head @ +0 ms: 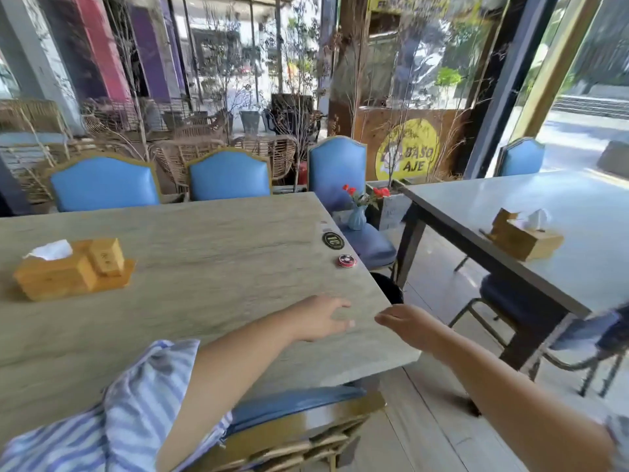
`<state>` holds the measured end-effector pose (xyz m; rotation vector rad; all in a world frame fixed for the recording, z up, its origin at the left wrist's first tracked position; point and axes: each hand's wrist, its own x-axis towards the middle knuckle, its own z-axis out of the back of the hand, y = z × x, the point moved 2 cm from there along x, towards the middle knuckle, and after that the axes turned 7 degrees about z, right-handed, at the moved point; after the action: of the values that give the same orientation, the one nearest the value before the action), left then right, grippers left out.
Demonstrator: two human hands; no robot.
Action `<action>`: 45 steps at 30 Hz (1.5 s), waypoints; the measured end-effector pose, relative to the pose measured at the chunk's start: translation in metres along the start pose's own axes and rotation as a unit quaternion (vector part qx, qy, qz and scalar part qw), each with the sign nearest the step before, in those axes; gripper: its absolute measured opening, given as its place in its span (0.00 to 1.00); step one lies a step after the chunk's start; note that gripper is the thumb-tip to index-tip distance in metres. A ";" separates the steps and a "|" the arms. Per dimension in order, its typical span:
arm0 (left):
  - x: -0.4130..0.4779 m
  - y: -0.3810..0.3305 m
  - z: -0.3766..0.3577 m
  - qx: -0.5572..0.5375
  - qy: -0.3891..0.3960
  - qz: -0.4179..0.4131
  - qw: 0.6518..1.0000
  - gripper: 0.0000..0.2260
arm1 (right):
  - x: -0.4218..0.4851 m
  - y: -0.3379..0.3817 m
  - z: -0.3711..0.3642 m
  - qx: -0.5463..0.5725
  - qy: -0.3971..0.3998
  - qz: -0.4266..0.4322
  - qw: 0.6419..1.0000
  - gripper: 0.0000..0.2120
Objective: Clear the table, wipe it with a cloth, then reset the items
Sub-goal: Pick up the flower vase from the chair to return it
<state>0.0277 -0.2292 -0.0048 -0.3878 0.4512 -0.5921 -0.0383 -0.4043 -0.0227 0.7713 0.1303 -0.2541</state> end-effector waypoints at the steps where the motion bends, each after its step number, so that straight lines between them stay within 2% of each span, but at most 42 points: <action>1: 0.011 -0.010 -0.009 0.008 0.011 -0.002 1.000 0.24 | 0.000 -0.015 0.009 -0.009 -0.002 -0.011 1.000 0.20; 7: 0.100 -0.058 -0.045 0.035 0.033 -0.005 0.999 0.24 | 0.049 -0.095 0.048 -0.018 -0.029 -0.014 0.999 0.16; 13: 0.205 -0.086 -0.062 0.008 -0.008 0.006 1.000 0.24 | 0.138 -0.150 0.096 -0.035 -0.070 -0.013 0.997 0.17; 19: 0.288 -0.110 -0.060 0.013 -0.028 0.028 0.999 0.26 | 0.205 -0.198 0.149 -0.048 -0.074 -0.003 0.996 0.16; 26: 0.377 -0.111 -0.063 0.003 -0.031 0.084 0.996 0.27 | 0.296 -0.245 0.190 -0.058 -0.041 0.012 0.997 0.22; 32: 0.469 -0.114 -0.042 -0.007 -0.044 0.153 0.987 0.28 | 0.405 -0.267 0.225 -0.040 0.003 0.056 0.998 0.20; 37: 0.528 -0.107 -0.039 -0.030 -0.048 0.210 0.976 0.28 | 0.502 -0.268 0.231 -0.008 0.048 0.062 0.997 0.24; 45: 0.633 -0.039 -0.003 -0.054 -0.028 0.260 0.964 0.29 | 0.655 -0.254 0.213 0.086 0.060 0.028 0.994 0.27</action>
<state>0.4765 -0.6442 -0.1732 -0.3701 0.5093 -0.0463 0.5266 -0.8457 -0.1782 0.9604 0.2029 -0.1670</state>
